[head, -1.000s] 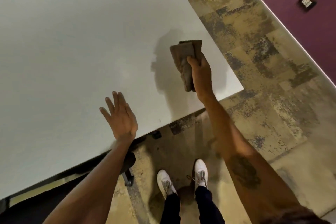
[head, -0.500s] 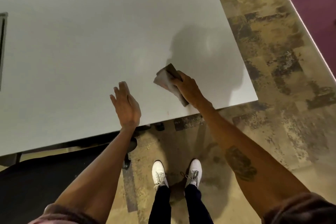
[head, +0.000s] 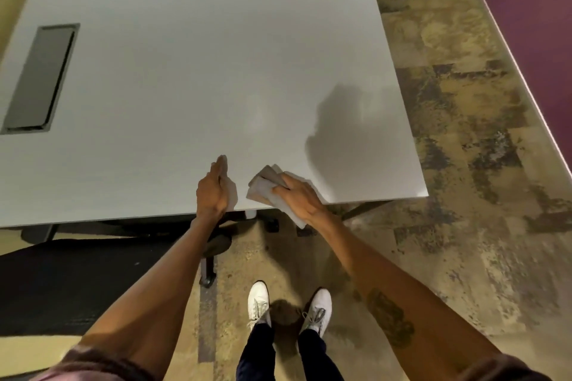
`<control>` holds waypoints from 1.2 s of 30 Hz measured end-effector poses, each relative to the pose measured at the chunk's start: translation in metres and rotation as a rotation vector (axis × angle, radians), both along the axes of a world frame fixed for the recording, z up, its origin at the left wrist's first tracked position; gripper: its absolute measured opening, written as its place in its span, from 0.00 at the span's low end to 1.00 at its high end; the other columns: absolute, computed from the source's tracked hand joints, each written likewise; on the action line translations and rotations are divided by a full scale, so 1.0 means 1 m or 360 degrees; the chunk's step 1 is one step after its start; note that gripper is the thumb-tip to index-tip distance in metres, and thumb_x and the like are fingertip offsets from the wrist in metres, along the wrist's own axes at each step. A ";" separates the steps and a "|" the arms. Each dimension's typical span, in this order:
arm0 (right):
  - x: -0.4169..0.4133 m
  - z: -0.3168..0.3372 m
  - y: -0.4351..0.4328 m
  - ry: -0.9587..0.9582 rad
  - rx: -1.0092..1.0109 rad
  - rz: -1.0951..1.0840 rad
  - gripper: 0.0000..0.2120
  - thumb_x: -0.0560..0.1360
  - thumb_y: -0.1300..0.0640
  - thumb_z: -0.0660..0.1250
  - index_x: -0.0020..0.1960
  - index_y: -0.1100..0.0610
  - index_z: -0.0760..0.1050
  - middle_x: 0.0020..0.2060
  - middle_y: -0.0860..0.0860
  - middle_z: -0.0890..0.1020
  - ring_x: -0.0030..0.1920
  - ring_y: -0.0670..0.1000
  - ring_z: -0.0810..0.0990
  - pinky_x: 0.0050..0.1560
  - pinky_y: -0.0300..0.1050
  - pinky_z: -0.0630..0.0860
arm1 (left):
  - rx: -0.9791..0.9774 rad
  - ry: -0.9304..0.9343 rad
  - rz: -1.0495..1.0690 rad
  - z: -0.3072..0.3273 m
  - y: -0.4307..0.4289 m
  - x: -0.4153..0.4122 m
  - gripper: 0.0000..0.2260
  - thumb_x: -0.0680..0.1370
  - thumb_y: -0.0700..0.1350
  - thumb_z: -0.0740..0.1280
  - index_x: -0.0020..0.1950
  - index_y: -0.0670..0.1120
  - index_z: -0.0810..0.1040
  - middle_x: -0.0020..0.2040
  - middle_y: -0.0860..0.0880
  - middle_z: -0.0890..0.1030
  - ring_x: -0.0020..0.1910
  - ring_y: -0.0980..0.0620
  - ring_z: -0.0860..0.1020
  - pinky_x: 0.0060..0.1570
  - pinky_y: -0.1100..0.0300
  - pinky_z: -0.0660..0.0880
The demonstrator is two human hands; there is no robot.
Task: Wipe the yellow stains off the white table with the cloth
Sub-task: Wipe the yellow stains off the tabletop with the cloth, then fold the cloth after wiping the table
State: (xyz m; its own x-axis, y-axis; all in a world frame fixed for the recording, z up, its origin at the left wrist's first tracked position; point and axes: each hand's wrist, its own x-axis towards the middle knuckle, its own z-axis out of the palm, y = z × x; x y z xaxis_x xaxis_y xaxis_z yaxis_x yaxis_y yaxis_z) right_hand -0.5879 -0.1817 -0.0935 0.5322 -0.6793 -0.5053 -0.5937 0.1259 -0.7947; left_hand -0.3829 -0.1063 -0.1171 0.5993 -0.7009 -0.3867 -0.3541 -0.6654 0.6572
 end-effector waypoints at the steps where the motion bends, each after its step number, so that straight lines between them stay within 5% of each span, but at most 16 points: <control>1: -0.001 0.001 0.003 0.0005 0.0003 0.0022 0.16 0.76 0.45 0.58 0.62 0.46 0.73 0.59 0.52 0.79 0.57 0.54 0.77 0.60 0.53 0.75 | 0.0007 0.0026 -0.0024 0.003 0.001 0.001 0.27 0.86 0.62 0.49 0.82 0.52 0.64 0.80 0.44 0.68 0.79 0.42 0.68 0.79 0.49 0.62; 7: -0.002 0.007 0.015 -0.0026 0.0143 -0.0022 0.15 0.75 0.46 0.59 0.59 0.49 0.74 0.56 0.52 0.80 0.56 0.54 0.78 0.62 0.57 0.74 | 0.0131 0.0066 -0.0118 0.022 0.002 -0.002 0.27 0.87 0.59 0.48 0.83 0.49 0.61 0.82 0.45 0.64 0.80 0.41 0.65 0.80 0.49 0.59; 16: 0.046 0.037 0.028 -0.0142 0.0477 -0.0367 0.15 0.74 0.48 0.64 0.59 0.52 0.75 0.54 0.55 0.81 0.55 0.56 0.80 0.63 0.59 0.75 | 0.0331 -0.0005 -0.0496 0.051 -0.008 0.054 0.22 0.87 0.38 0.52 0.81 0.44 0.67 0.80 0.42 0.68 0.80 0.41 0.66 0.80 0.51 0.60; 20: 0.105 0.067 0.033 -0.0273 0.0430 -0.0360 0.12 0.76 0.51 0.64 0.57 0.53 0.75 0.52 0.54 0.81 0.52 0.53 0.80 0.49 0.46 0.76 | 0.0354 -0.0157 -0.0352 0.072 0.005 0.108 0.19 0.86 0.41 0.56 0.77 0.45 0.73 0.75 0.43 0.75 0.75 0.40 0.72 0.72 0.52 0.67; 25: 0.205 0.099 0.041 -0.0235 0.0240 -0.0403 0.09 0.75 0.53 0.66 0.49 0.59 0.75 0.41 0.54 0.78 0.42 0.52 0.75 0.41 0.44 0.69 | 0.0213 -0.0304 0.0005 0.102 0.035 0.191 0.18 0.86 0.48 0.55 0.67 0.44 0.80 0.61 0.41 0.83 0.61 0.37 0.80 0.55 0.51 0.74; 32: 0.357 0.110 0.065 -0.0047 0.0118 -0.0405 0.09 0.73 0.50 0.66 0.48 0.54 0.77 0.44 0.53 0.83 0.46 0.55 0.81 0.49 0.49 0.78 | -0.0009 -0.0412 0.0321 0.132 0.083 0.292 0.14 0.86 0.46 0.57 0.54 0.42 0.80 0.49 0.45 0.84 0.48 0.43 0.81 0.45 0.54 0.74; 36: 0.422 0.102 0.082 -0.0015 0.0113 -0.0353 0.11 0.73 0.46 0.66 0.48 0.53 0.77 0.44 0.51 0.82 0.47 0.54 0.80 0.48 0.45 0.75 | 0.0010 -0.0334 0.0448 0.128 0.114 0.335 0.13 0.85 0.48 0.58 0.54 0.43 0.80 0.49 0.45 0.84 0.48 0.43 0.81 0.49 0.51 0.76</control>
